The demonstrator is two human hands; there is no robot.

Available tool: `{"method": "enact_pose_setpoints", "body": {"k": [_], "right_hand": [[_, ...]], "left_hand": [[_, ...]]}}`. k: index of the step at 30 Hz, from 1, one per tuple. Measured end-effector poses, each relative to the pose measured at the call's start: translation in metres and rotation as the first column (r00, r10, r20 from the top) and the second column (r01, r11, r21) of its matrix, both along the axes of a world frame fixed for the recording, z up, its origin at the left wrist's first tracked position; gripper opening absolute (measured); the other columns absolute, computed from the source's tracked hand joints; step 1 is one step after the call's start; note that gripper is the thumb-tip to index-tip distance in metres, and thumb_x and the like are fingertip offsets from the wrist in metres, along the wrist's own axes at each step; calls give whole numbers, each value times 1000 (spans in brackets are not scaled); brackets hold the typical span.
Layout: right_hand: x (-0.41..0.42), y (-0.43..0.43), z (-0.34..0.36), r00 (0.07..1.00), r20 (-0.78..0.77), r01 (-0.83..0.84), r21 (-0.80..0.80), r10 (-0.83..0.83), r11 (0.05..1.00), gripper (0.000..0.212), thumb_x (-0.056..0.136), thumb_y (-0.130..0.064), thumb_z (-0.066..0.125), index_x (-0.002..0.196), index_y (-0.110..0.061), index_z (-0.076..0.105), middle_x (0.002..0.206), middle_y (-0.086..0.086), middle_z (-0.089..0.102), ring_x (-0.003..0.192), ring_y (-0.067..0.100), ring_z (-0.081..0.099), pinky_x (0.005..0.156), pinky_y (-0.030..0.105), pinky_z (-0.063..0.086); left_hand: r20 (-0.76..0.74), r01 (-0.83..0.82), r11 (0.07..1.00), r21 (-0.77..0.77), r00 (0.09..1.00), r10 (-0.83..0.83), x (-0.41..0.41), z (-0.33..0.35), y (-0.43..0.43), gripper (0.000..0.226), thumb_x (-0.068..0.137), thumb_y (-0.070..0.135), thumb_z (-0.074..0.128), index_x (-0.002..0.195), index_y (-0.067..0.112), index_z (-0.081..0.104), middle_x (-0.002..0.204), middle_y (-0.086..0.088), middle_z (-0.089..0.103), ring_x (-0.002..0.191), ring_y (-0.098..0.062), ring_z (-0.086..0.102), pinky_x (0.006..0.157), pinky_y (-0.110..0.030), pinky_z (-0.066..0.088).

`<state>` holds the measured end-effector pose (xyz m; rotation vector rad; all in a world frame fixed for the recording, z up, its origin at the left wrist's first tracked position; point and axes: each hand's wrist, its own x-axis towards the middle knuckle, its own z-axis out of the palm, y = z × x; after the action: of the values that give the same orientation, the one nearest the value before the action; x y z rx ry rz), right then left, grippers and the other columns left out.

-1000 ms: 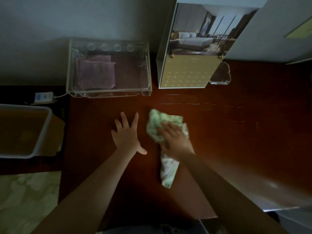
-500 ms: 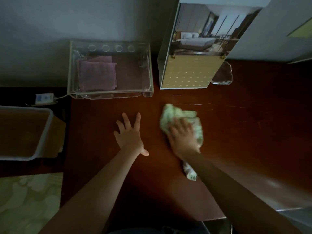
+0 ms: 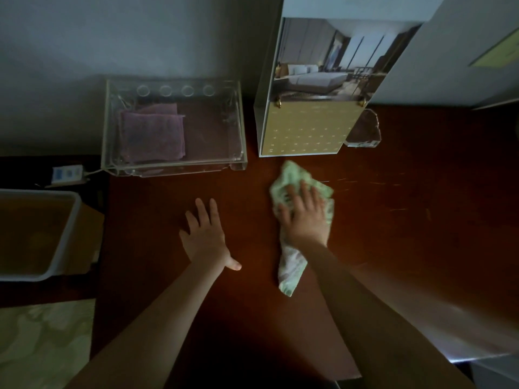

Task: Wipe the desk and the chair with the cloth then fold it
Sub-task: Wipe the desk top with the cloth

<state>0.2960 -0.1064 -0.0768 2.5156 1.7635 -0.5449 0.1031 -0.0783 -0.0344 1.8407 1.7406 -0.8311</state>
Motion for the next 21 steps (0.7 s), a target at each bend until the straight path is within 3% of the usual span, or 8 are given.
{"method": "enact_pose_setpoints", "body": {"k": [2,5,6,8,12,15,18,21], "right_hand": [[30,-6,2,958,10,285,41,-285,958,61,96,-55,18,150,-28,15,159,2,8,146,23,3,116,40,-2],[63,-16,10,748,-51,663,49,-661,747,60,98,-52,22,151,-26,13,159,3,5,146,26,2,115,44,-1],[67,-18,11,695,-72,719,53,-715,693,60,98,-52,21,151,-25,13,159,3,4,146,27,2,115,44,-1],[66,-19,10,692,-65,722,54,-719,690,60,98,-52,20,151,-25,13,159,4,3,146,28,0,116,45,-2],[37,-14,7,871,5,491,1,-491,871,69,91,-58,13,151,-24,13,159,4,3,146,28,-1,115,42,-3],[-10,-6,9,999,3,32,-63,-32,998,71,86,-53,6,150,-25,18,159,4,8,146,30,-3,114,43,-7],[-60,2,12,866,-79,-500,-127,494,857,58,96,-48,14,150,-28,14,159,0,1,145,27,-12,116,43,-11],[-73,5,16,811,-71,-584,-128,580,801,55,100,-42,24,151,-25,11,159,-4,-2,145,20,-14,114,38,-13]], "left_hand": [[-13,-1,1000,-10,1000,0,2,0,2,155,47,60,83,142,16,-31,153,-13,-26,144,-35,-4,114,-49,21],[-12,-7,1000,-8,1000,7,3,0,1,155,48,59,83,142,16,-32,153,-13,-26,144,-36,-4,114,-49,22],[-12,-9,1000,-10,1000,9,3,-1,2,155,48,59,84,142,16,-32,153,-13,-26,144,-36,-4,114,-49,22],[-22,-12,1000,-20,1000,12,5,0,2,156,48,58,84,141,15,-33,153,-15,-27,144,-37,-4,114,-49,22],[-47,-10,1000,-23,999,9,10,-1,4,157,48,56,85,141,13,-34,152,-18,-26,143,-40,-3,114,-50,20],[-69,-10,1000,-27,998,8,13,-2,5,153,53,54,84,140,14,-35,151,-20,-27,142,-43,-3,114,-51,16],[-100,-11,999,-49,995,6,16,0,7,149,56,53,84,141,16,-33,150,-19,-29,142,-43,-5,114,-50,14],[-116,7,999,-46,993,-13,15,0,5,145,57,57,81,144,18,-28,151,-18,-30,142,-41,-6,115,-51,13]]}}
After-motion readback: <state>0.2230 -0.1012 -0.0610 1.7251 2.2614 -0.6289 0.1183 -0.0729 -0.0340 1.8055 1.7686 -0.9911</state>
